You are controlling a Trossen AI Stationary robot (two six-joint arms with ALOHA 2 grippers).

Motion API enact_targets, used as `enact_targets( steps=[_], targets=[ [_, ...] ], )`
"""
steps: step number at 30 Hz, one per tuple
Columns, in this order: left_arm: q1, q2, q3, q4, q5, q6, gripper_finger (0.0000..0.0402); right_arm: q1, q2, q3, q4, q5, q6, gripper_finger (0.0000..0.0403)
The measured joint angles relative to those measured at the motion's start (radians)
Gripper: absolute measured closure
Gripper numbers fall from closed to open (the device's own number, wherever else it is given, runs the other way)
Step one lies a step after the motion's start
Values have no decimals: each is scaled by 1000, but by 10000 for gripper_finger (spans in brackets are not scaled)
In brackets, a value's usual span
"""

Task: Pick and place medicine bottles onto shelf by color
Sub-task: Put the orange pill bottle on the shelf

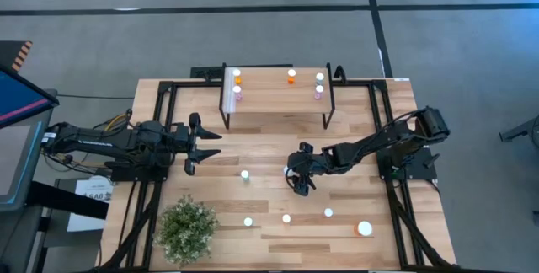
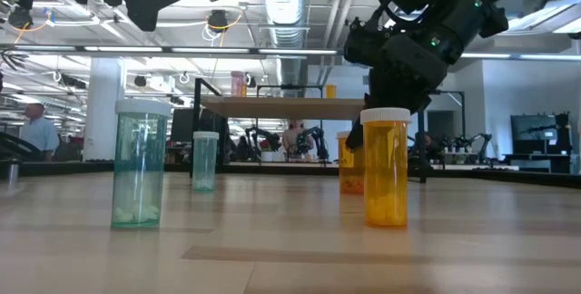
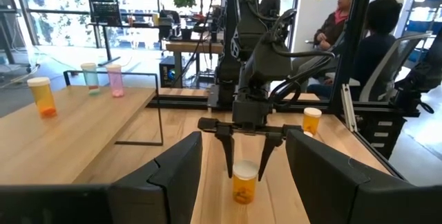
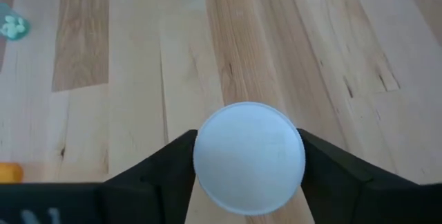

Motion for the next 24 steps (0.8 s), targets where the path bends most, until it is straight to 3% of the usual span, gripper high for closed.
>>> enact_targets(
  steps=[7, 13, 24],
  targets=[
    [0, 0, 0, -1, 0, 0, 203, 0, -1, 0, 1, 0, 0, 183],
    [0, 0, 0, 0, 0, 0, 203, 0, -16, 0, -6, 0, 0, 176],
    [0, 0, 0, 1, 0, 0, 203, -24, -163, 0, -1, 0, -30, 177]
  ],
)
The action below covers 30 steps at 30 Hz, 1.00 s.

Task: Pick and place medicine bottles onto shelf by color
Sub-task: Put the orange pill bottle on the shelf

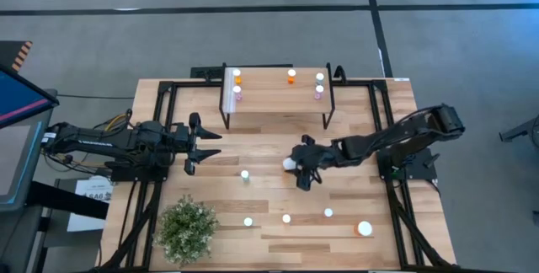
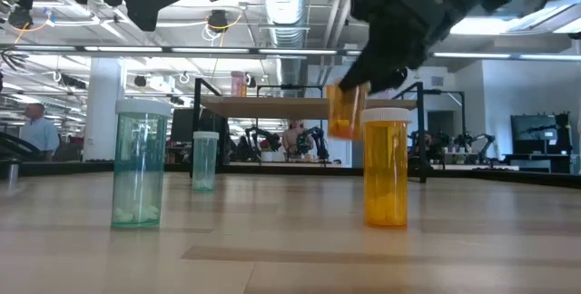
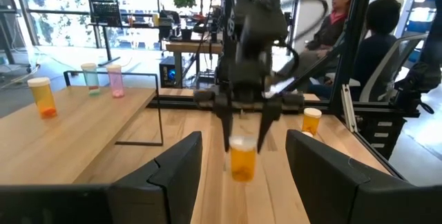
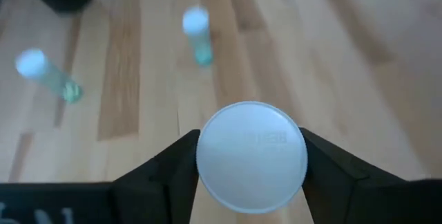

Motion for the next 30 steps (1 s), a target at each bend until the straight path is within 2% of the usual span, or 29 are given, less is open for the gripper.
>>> enact_targets(
  steps=[12, 21, 30],
  targets=[
    [0, 0, 0, 1, -6, 0, 203, -166, -193, 71, -20, 1, -101, 177],
    [0, 0, 0, 5, -6, -17, 203, -327, -179, 265, -202, 1, -194, 174],
    [0, 0, 0, 5, -10, -18, 203, -486, -161, 333, -328, -32, -217, 173]
  ],
)
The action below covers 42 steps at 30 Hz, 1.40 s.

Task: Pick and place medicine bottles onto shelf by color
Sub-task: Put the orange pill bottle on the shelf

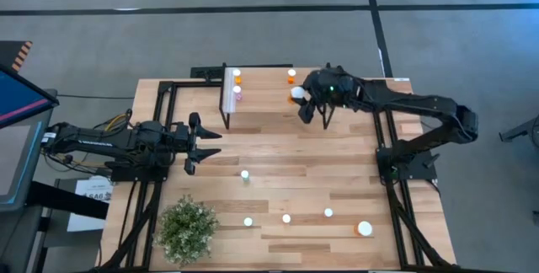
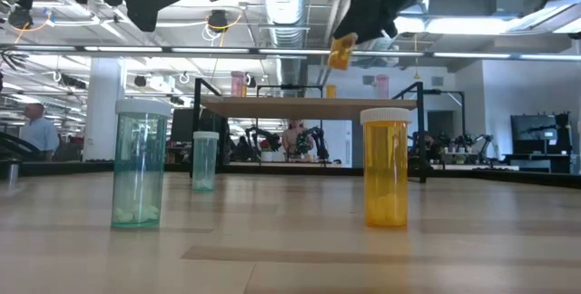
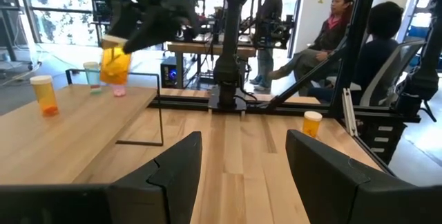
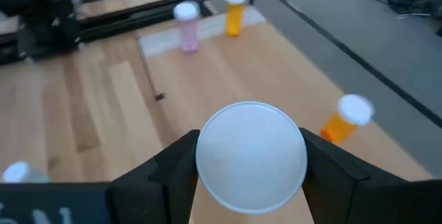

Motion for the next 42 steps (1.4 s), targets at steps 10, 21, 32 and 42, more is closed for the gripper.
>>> enact_targets(
  steps=[10, 21, 32, 42],
  targets=[
    [0, 0, 0, 2, -5, 1, 203, -109, 65, 3, 7, -61, -17, 173],
    [1, 0, 0, 2, -5, 5, 203, -167, 139, 3, -2, -108, -15, 173],
    [1, 0, 0, 3, -5, 9, 203, -178, 146, 3, 5, -120, -12, 173],
    [1, 0, 0, 3, -5, 9, 203, -178, 146, 3, 13, -124, -12, 146]
  ],
)
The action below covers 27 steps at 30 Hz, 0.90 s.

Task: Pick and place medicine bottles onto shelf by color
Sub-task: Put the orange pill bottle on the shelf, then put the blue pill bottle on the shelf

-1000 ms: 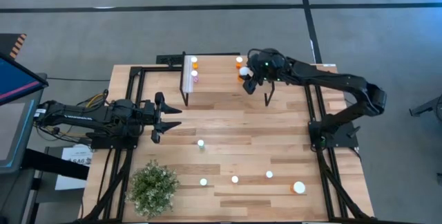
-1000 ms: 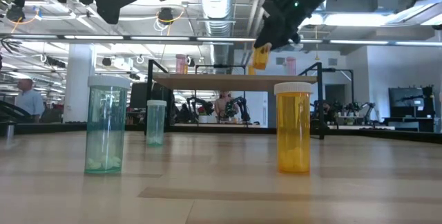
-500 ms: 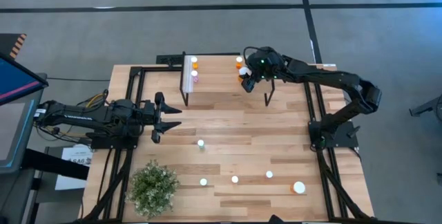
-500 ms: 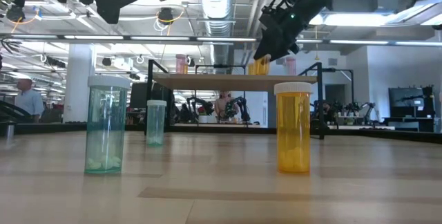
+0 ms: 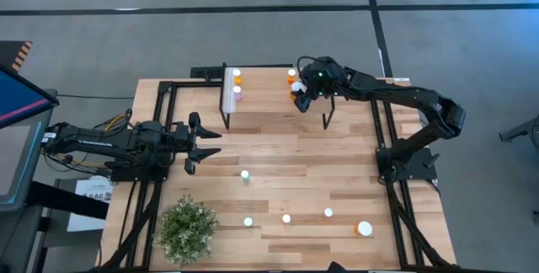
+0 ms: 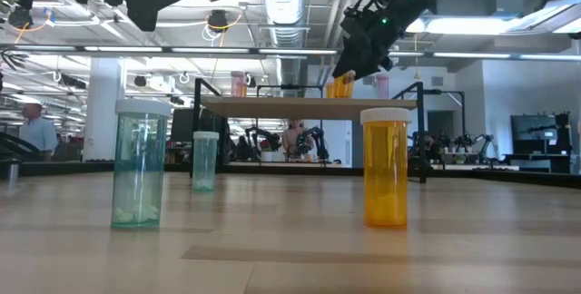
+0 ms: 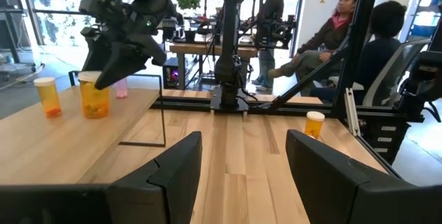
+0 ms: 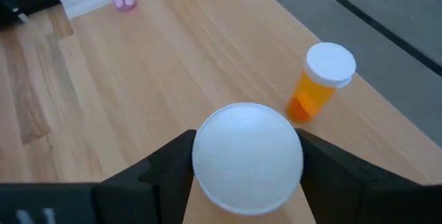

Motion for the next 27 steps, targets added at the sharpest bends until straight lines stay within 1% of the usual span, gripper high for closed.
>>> enact_targets(
  steps=[4, 11, 17, 20, 22, 24, 27],
  targets=[
    [0, 0, 0, 0, 0, 0, 203, 0, 0, 0, 1, 0, -1, 137],
    [0, 0, 0, 0, 0, 0, 203, 0, -10, 0, -1, 0, -2, 136],
    [0, 0, 0, 0, 0, 0, 203, 20, -21, 90, -109, 1, -2, 135],
    [0, 0, 0, 0, 0, 0, 203, 45, -21, 149, -185, 1, -5, 135],
    [0, 0, 0, 0, 0, 0, 203, 74, -21, 180, -203, 6, -22, 136],
    [0, 0, 0, -2, 0, -1, 203, 113, -39, 185, -207, 25, -34, 136],
    [0, 0, 0, -15, 0, -1, 203, 200, -65, 187, -208, 78, -52, 137]
  ],
)
